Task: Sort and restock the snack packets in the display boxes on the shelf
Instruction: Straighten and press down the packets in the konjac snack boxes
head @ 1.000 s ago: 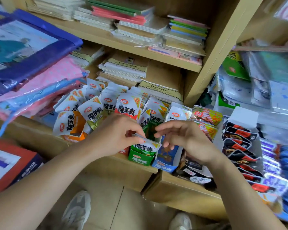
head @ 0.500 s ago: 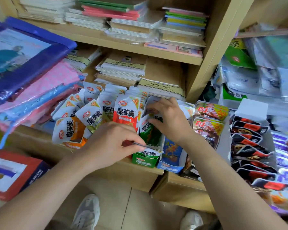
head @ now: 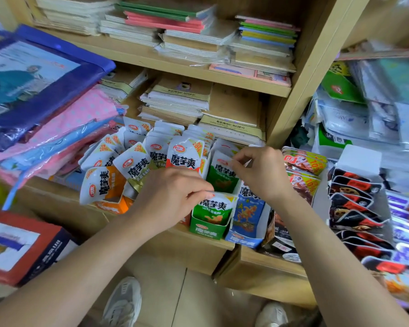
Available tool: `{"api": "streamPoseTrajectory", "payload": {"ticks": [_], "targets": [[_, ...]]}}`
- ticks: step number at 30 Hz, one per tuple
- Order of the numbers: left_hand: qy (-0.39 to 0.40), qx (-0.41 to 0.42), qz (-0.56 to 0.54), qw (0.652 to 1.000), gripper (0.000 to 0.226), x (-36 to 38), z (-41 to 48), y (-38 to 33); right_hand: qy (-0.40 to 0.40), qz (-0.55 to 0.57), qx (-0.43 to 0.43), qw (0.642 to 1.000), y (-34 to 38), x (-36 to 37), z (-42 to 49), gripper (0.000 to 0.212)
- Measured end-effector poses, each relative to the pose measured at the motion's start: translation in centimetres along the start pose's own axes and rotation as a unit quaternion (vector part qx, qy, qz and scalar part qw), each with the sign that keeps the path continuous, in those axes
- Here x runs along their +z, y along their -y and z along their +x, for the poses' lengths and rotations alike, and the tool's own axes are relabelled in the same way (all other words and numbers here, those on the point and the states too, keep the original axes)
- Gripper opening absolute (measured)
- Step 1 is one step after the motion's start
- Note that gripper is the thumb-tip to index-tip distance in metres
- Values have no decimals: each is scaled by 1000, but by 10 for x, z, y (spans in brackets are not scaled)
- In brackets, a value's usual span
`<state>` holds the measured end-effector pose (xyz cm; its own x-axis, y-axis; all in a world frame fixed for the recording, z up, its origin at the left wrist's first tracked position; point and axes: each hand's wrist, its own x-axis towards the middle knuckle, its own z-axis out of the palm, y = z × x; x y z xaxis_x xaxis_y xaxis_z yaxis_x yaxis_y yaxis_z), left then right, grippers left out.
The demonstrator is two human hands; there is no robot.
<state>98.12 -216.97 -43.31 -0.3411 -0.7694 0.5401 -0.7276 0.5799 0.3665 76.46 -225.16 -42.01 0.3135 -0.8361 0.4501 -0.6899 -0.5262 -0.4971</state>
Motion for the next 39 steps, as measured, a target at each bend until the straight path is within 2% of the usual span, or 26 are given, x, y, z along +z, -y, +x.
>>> {"api": "streamPoseTrajectory", "payload": {"ticks": [3,7,11,14,16,19,24,27,29,34,39], "targets": [[-36,20,59,997,20,4,14,5,36,56,48,997,-7,0,-2,7],[-63,49,117,990,13,14,31,14,56,147,91,983,-11,-8,-3,18],[-100,39,135,985,13,25,48,19,92,213,131,964,-12,-10,-6,36],[-105,13,156,982,14,31,60,22,79,253,154,952,-13,-13,-7,37],[-89,-7,187,978,14,36,64,24,63,193,119,972,-14,-12,-10,30],[-82,-38,207,974,22,42,66,23,23,58,50,997,-13,-2,-14,31],[-65,-84,237,966,54,46,70,20,-65,-46,-31,996,-15,15,-13,43],[-34,-69,247,966,63,47,71,24,-95,-120,-54,987,-16,17,-14,45],[-15,-61,258,964,65,47,71,26,-84,-175,-66,979,-15,15,-16,46],[28,-21,296,955,75,45,67,30,26,-245,-43,968,-13,12,-29,67],[15,-3,181,983,76,28,62,30,55,-246,-54,966,-10,10,-39,77]]}}
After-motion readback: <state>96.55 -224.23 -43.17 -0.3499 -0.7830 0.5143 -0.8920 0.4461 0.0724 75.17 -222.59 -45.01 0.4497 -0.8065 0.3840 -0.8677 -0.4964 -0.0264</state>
